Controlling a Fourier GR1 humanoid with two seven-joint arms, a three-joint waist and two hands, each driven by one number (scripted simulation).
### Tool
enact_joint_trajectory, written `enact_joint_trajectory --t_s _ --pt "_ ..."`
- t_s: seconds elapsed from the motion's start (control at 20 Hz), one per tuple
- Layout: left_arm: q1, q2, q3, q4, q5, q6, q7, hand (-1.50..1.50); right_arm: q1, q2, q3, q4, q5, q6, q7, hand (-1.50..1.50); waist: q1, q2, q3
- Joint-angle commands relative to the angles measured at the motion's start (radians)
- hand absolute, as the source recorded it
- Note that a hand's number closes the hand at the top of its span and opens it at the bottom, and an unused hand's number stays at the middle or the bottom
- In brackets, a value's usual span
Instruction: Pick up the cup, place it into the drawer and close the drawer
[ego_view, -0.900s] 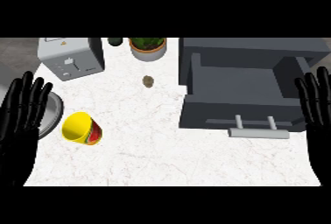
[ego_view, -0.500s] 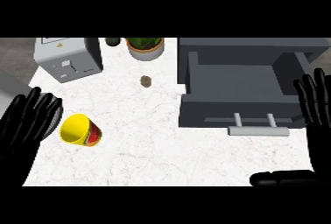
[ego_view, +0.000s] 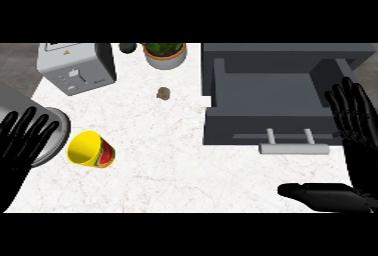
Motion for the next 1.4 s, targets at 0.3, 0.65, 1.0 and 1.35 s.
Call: enact_joint_trajectory --t_s 0.3,0.65,1.0,1.35 --pt "-0.049 -0.051 0.045 0.266 -0.259 -0.020 -0.152 -1.50 0.037 0.011 -0.006 0.023 0.001 0.022 -0.059 -1.50 -0.006 0.000 0.001" --pt "-0.157 0.016 0.122 0.615 -0.386 -0.065 -0.336 -1.50 -0.071 -0.002 -0.036 0.026 -0.010 0.007 0.027 -1.50 -0.006 0.001 0.000" --pt "-0.236 0.026 0.113 0.903 -0.540 -0.040 -0.539 -1.50 -0.077 -0.034 -0.083 0.063 -0.058 0.061 -0.006 -1.50 -0.008 0.002 0.000" --pt "-0.440 0.073 0.129 1.343 -0.624 -0.038 -0.780 -1.50 -0.088 -0.015 -0.066 0.113 -0.038 0.059 -0.055 -1.50 -0.020 0.005 -0.002"
